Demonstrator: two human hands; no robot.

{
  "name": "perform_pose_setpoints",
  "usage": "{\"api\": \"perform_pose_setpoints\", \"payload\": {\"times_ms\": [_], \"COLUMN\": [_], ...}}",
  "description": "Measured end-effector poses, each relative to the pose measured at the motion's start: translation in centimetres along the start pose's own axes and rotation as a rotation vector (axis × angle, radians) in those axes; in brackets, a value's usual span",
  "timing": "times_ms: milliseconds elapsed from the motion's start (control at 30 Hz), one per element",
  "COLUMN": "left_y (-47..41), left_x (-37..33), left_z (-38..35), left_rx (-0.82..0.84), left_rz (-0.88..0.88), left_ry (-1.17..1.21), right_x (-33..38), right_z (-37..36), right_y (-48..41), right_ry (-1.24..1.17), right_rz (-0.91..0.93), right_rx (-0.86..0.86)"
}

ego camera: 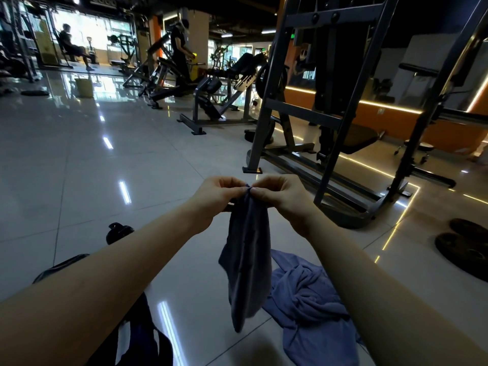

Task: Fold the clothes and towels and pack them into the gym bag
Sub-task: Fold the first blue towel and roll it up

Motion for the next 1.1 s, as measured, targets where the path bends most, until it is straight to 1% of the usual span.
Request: {"api": "perform_pose_setpoints", "payload": {"times_ms": [133, 367, 533, 633, 700, 800, 867, 967, 1033, 1100], "left_y": [0.0, 0.1, 0.0, 0.2, 0.2, 0.2, 0.3, 0.5, 0.6, 0.6], "left_x": [-0.3, -0.7, -0.8, -1.3, -1.5, -1.0, 0.0, 1.3, 2.0, 2.9], "left_z": [-0.1, -0.3, -0.3, -0.2, -0.3, -0.8, -1.2, -1.1, -0.8, -0.5], "left_rx": [-0.004, 0.032, 0.042, 0.05, 0.045, -0.014, -0.014, 0.046, 0.035, -0.014], "left_rz": [0.007, 0.018, 0.004, -0.017, -0.03, -0.036, -0.046, -0.097, -0.139, -0.205], "left_ry": [0.024, -0.001, -0.022, -0.031, -0.069, -0.129, -0.176, -0.287, -0.353, -0.468], "right_x": [-0.2, 0.2, 0.2, 0.0, 0.0, 0.3, 0.6, 1.2, 1.7, 2.1], "right_z": [0.2, 0.4, 0.3, 0.1, -0.1, 0.2, 0.9, 2.7, 3.8, 4.6], "right_y": [-0.1, 0.0, -0.4, -0.4, -0.3, -0.2, -0.2, 0.0, 0.1, 0.2], "right_ry": [0.041, 0.112, 0.227, 0.245, 0.29, 0.336, 0.304, 0.247, 0.229, 0.2], "right_rz": [0.015, 0.064, 0.042, -0.006, -0.015, -0.016, -0.023, -0.018, -0.001, 0.019], "right_rx": [-0.067, -0.049, -0.107, -0.081, -0.079, -0.116, -0.143, -0.185, -0.214, -0.248]}}
Point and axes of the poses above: each hand's wrist, its own y-axis away from the middle knuckle, its own z-axis out of the back of the hand, x = y × z, the point moved 3 cm from there along -y, towards the middle knuckle, and after that the axes turned 3 degrees about x, right-handed, at the moved point
